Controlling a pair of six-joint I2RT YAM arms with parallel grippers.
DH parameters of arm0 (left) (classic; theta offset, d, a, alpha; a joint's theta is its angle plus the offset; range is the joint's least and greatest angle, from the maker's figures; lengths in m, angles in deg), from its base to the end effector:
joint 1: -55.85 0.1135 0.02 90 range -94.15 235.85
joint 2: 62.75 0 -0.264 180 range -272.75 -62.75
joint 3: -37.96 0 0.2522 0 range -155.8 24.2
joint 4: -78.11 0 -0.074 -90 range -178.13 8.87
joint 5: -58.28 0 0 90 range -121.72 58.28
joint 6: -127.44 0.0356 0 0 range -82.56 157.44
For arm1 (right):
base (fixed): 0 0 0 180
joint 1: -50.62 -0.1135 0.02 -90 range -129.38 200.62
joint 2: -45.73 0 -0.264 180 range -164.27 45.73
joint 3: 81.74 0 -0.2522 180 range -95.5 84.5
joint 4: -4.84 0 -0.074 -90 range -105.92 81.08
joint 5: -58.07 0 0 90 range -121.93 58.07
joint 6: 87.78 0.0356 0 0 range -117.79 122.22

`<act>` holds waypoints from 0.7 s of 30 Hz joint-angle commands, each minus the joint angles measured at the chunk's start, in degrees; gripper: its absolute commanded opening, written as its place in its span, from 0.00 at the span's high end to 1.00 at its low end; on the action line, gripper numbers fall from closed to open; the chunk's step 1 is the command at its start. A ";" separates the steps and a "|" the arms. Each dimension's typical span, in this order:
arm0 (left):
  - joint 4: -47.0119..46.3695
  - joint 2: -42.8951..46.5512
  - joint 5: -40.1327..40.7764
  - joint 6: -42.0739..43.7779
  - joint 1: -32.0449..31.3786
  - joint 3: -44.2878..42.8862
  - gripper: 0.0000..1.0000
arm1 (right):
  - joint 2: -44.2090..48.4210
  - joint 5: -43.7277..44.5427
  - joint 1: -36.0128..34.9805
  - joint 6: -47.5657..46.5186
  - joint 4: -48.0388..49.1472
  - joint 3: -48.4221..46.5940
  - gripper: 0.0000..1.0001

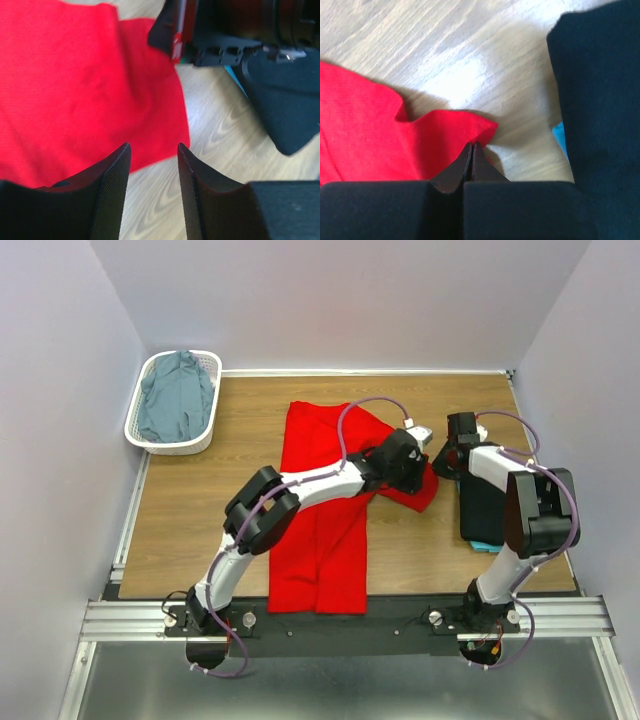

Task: Fold and stack the t-shirts
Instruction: Fold the tshirt

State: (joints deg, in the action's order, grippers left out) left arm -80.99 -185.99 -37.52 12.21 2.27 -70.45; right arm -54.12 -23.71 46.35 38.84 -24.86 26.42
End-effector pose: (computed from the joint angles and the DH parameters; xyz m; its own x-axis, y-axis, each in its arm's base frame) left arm 0.2924 -0.4023 0.2059 -0.6756 0.2014 -0.7092 0.6205 0.6749 -0.3994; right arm 0.3456 0.0207 0.1628 -0.6751 0.5416 -0.5009 0.5048 0.8343 0.2216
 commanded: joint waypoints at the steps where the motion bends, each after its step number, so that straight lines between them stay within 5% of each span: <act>1: -0.55 -3.84 5.09 2.64 -3.10 -4.30 0.49 | 2.73 -2.25 -0.03 1.17 -0.32 1.40 1.00; 17: -0.64 -10.70 13.45 4.84 -6.97 -5.19 0.48 | 4.67 -4.62 -0.03 2.40 -0.40 -0.54 1.00; 19: -0.54 -10.79 13.80 4.84 -7.06 -5.28 0.50 | 5.10 -4.80 -0.03 2.49 -0.49 -0.80 0.99; 21: -0.28 -10.62 13.80 4.84 -7.06 -5.54 0.64 | 6.33 -4.80 0.05 2.49 -0.49 -0.98 1.00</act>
State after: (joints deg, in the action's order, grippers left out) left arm -81.89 -195.08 -26.35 16.16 -4.27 -74.71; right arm -50.75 -27.20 46.35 40.39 -25.02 26.90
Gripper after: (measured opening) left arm 0.414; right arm 0.008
